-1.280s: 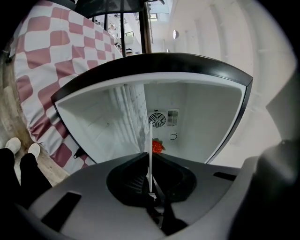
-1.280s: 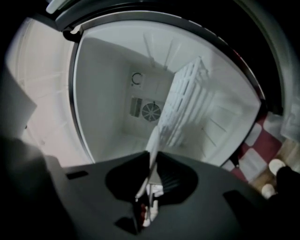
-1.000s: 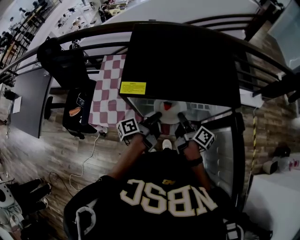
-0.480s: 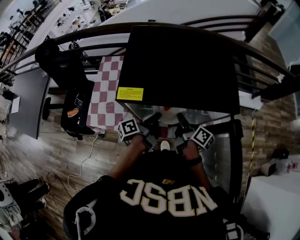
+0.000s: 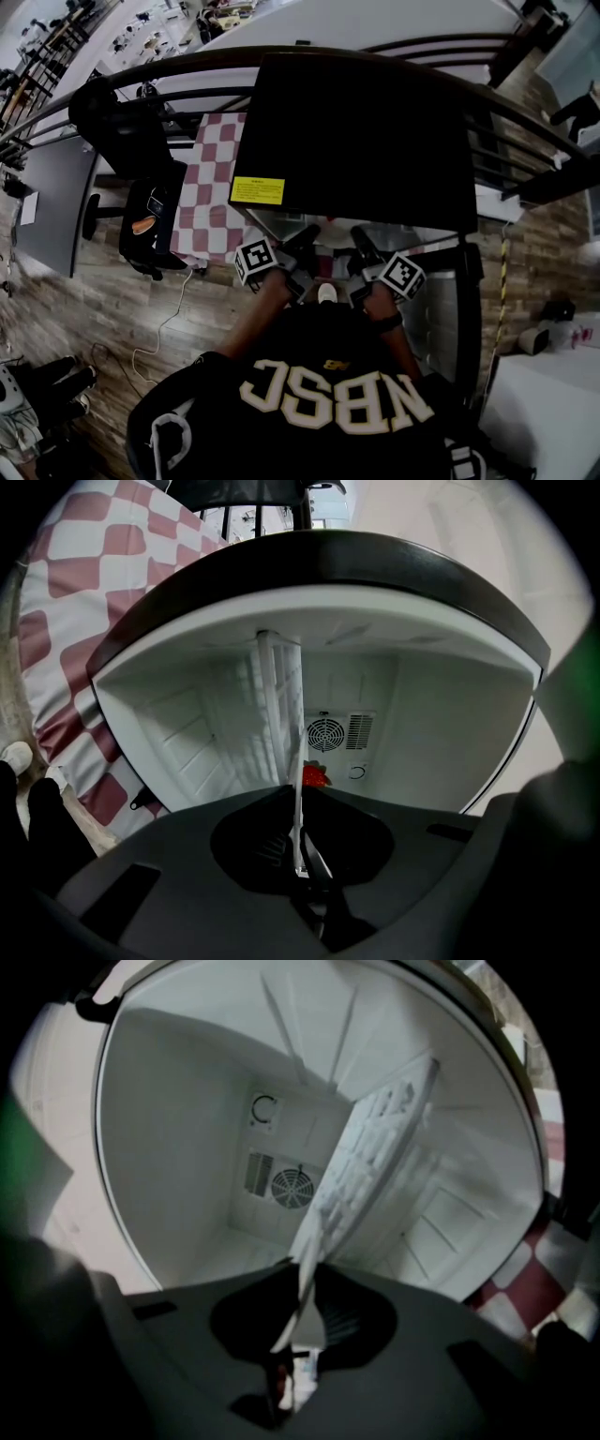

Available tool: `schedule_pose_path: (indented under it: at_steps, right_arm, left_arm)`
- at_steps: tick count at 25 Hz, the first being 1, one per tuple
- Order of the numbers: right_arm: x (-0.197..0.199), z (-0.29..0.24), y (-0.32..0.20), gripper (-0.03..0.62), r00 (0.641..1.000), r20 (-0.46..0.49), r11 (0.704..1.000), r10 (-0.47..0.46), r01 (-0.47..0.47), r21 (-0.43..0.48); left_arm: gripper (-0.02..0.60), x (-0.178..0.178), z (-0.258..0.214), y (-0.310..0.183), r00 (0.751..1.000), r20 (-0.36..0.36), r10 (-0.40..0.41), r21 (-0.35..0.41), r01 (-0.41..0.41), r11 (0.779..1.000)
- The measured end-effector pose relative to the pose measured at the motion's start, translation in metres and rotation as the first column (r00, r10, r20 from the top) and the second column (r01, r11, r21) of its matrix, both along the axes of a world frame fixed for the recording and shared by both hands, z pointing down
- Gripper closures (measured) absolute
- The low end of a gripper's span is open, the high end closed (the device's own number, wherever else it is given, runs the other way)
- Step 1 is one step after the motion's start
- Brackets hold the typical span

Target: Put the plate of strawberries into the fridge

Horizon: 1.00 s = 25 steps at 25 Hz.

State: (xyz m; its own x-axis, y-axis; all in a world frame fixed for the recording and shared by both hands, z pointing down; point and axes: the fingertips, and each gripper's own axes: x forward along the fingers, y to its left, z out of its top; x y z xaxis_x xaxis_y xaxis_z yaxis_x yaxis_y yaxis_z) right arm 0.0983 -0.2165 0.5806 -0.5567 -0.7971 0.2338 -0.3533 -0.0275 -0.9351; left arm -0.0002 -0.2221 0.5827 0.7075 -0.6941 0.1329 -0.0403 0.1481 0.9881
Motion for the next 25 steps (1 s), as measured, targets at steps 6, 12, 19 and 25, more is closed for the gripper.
schedule_pose_path:
  at_steps: [6,12,19,25]
  right_arm:
    - [-0.002,-0.002,-0.003,0.545,0.999,-0.02,0.999,-0.026,0.026,0.037]
    - [-0.007,-0.007,-0.001,0.46,0.992,-0.098,0.993,-0.08,0.087,0.073]
    - [-0.004,-0.004,0.004,0.376,0.982,-0.171,0.993,-0.083,0.096,0.068]
    - [0.004,-0.004,0.011,0.37,0.971,-0.231,0.993,-0.064,0.086,0.087]
  left_arm:
    - [0.549,-0.003,0.001,-0.004,1.0,0.019,-0.009,0.019,0.008,1.0]
    - [0.502,0.0,-0.01,-0.003,1.0,-0.01,0.003,0.036,-0.003,0.999]
    - [0.465,-0.003,-0.014,0.0,1.0,0.021,0.022,0.068,-0.024,0.997]
    - [0.462,-0.006,-0.011,0.009,0.99,0.131,0.054,0.135,-0.072,0.988]
